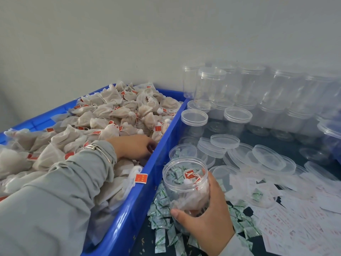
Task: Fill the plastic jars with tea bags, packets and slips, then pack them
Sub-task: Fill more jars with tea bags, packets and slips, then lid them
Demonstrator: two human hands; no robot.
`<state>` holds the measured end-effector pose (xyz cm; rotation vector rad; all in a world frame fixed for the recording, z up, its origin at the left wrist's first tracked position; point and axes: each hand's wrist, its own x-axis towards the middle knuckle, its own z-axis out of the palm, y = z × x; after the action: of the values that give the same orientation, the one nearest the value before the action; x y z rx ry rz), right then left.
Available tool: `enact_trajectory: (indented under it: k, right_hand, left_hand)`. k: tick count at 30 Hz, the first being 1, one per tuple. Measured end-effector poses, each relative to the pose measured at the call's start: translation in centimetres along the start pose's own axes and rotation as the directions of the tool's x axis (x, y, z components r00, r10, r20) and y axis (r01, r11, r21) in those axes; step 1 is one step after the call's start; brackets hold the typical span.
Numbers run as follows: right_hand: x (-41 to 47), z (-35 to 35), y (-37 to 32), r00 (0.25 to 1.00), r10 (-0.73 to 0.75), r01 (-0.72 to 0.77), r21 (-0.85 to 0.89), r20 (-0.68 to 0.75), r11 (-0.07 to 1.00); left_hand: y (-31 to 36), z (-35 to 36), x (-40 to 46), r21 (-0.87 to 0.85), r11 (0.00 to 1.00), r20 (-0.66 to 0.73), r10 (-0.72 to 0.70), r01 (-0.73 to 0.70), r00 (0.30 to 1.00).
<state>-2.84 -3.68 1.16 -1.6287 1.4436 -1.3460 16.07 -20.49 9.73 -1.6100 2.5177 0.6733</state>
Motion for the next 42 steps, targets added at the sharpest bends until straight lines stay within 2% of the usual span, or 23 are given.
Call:
enact_trajectory:
  k: [3,9,18,22,25,29,31,33,36,42]
  right_hand:
    - [0.0,0.0,0.0,1.0,0.007,-0.007,0.013,0.002,1.0]
    - [0.0,0.0,0.2,1.0,0.001,-0.002,0.012,0.027,1.0]
    - [0.1,-0.1,-0.4,1.0,-0.004,0.004,0.033,0.025,0.999]
    - [0.0,-0.2,-0.2,0.998,0.043,-0.044,0.029,0.047,0.999]
    - [0.1,-0.1,-0.3,0.997,0.056,-0.057,0.027,0.051,0.998]
    - [0.0,-0.1,-0.2,0.997,0.066,-0.067,0.035,0.036,0.997]
    - [0.1,-0.1,-0.2,0.998,0.062,-0.063,0.039,0.027,0.997]
    - [0.1,-0.1,-0.2,0.998,0.06,-0.061,0.045,0.021,0.997]
    - [0.1,-0.1,-0.1,0.998,0.059,-0.06,0.054,0.014,0.997]
    - [0.2,0.0,-0.6,1.0,0.022,-0.022,0.088,0.008,0.996]
  left_hand:
    - [0.1,0.0,0.0,0.042,0.999,0.039,-0.009,0.007,0.999]
    - [0.0,0.3,0.1,0.229,0.973,0.102,-0.021,-0.003,0.995]
    - [-0.9,-1.5,-0.2,0.14,0.988,-0.114,-0.042,0.058,0.993]
    - [-0.7,-2.3,-0.6,-0.029,0.995,-0.304,-0.102,0.097,0.947]
    - [-0.1,-2.7,-0.9,-0.289,0.956,-0.406,-0.16,0.039,0.9]
    - [1.9,-2.9,-1.6,-0.633,0.75,-0.432,-0.14,-0.189,0.891]
    - [3.1,-2.9,-2.3,-0.74,0.613,-0.39,-0.056,-0.277,0.919]
    - [4.0,-2.8,-3.1,-0.779,0.554,-0.317,0.058,-0.295,0.947]
    - [4.9,-2.2,-3.9,-0.698,0.648,-0.229,0.199,-0.303,0.953]
    - [6.6,-1.0,-4.4,-0.498,0.803,-0.164,0.285,-0.329,0.944]
